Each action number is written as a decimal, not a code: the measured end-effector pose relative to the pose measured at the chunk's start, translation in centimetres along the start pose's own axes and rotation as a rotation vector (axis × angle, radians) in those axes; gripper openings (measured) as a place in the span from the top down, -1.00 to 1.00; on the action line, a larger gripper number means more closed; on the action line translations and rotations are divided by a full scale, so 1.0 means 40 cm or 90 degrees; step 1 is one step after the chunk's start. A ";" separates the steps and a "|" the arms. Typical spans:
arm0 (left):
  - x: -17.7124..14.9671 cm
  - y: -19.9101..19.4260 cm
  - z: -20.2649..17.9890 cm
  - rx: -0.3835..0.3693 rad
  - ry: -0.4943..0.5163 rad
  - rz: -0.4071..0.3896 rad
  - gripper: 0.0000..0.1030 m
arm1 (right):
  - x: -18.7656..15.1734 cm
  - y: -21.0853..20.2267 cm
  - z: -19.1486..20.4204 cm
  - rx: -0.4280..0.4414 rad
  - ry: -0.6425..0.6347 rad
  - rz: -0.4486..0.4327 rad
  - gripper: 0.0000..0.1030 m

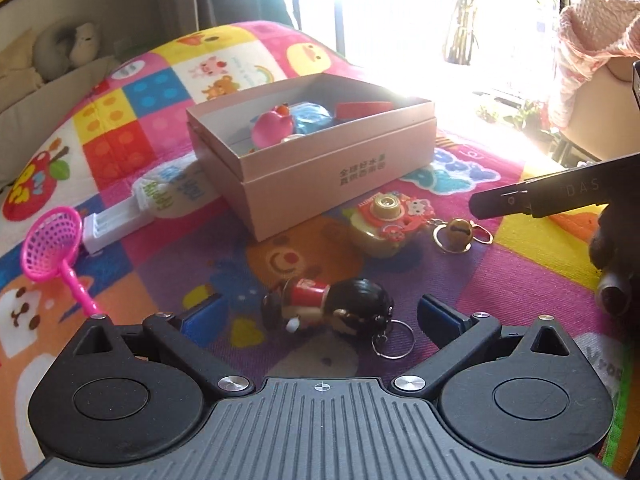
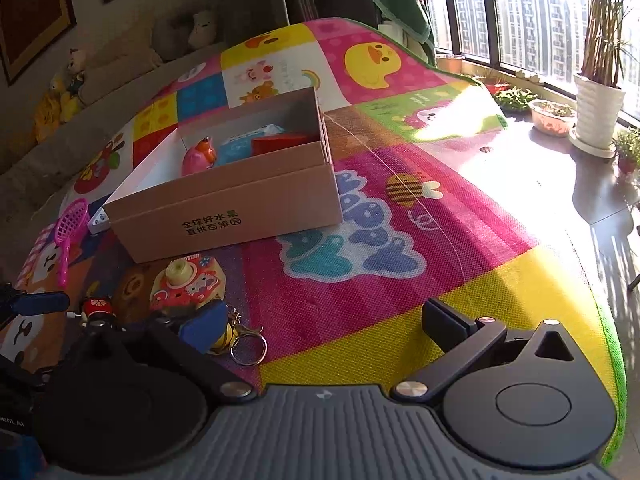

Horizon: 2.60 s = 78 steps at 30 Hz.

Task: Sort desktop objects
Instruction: 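Grasp the black-and-red figure with the left gripper while the right holds the yellow toy, then carry the figure and yellow toy into the pink box and release both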

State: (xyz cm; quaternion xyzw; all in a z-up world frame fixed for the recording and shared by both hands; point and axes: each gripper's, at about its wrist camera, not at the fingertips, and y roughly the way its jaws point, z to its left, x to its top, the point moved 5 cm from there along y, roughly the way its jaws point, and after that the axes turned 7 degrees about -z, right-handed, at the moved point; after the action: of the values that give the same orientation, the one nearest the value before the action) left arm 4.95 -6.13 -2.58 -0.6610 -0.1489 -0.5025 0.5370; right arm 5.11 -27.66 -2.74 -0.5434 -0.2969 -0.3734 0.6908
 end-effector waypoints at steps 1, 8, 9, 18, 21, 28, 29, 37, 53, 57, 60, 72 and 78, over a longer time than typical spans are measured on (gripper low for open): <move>0.001 0.012 -0.003 -0.004 0.000 0.004 -1.00 | 0.000 -0.001 -0.002 0.004 0.004 -0.002 -1.00; -0.009 0.006 -0.035 -0.062 -0.012 0.014 -1.00 | -0.003 -0.008 -0.003 0.009 0.010 -0.009 -1.00; -0.013 -0.001 -0.040 -0.061 -0.012 0.013 -1.00 | -0.003 -0.009 -0.002 0.008 0.009 -0.011 -1.00; -0.012 -0.014 -0.006 0.038 -0.090 0.001 -0.95 | -0.006 -0.012 0.004 0.012 0.002 -0.012 -1.00; -0.010 -0.009 -0.003 0.046 -0.090 0.002 -0.56 | -0.008 -0.011 0.010 0.012 -0.007 -0.008 -1.00; -0.020 -0.038 0.005 0.072 -0.091 -0.007 -0.41 | -0.008 -0.015 0.046 0.019 -0.057 -0.008 -1.00; -0.024 -0.044 0.011 0.084 -0.091 -0.007 -0.41 | -0.006 -0.021 0.069 0.023 -0.087 -0.018 -1.00; -0.064 -0.097 0.079 0.140 -0.124 0.001 -0.39 | 0.021 0.046 0.241 0.072 -0.186 0.040 -1.00; -0.074 -0.111 0.095 0.127 -0.158 -0.017 -0.44 | 0.063 0.091 0.282 0.082 -0.228 0.105 -0.10; -0.057 -0.127 0.087 0.126 -0.147 -0.032 -0.36 | 0.108 0.019 0.263 0.095 -0.216 0.071 -0.09; 0.013 -0.157 0.089 0.108 -0.140 -0.077 -0.36 | 0.187 -0.065 0.255 0.106 -0.210 0.008 -0.09; 0.355 -0.084 0.091 0.125 -0.047 -0.231 -0.38 | 0.526 -0.253 0.211 0.089 -0.168 -0.217 -0.09; 0.317 -0.037 0.105 0.113 -0.079 -0.207 -0.84 | 0.545 -0.208 0.189 0.069 -0.158 -0.213 -0.09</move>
State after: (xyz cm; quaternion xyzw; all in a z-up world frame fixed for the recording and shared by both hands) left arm 11.70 -6.29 9.06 -0.6084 -0.3301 -0.5256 0.4946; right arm 9.96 -25.60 21.21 -0.4903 -0.4851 -0.3965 0.6058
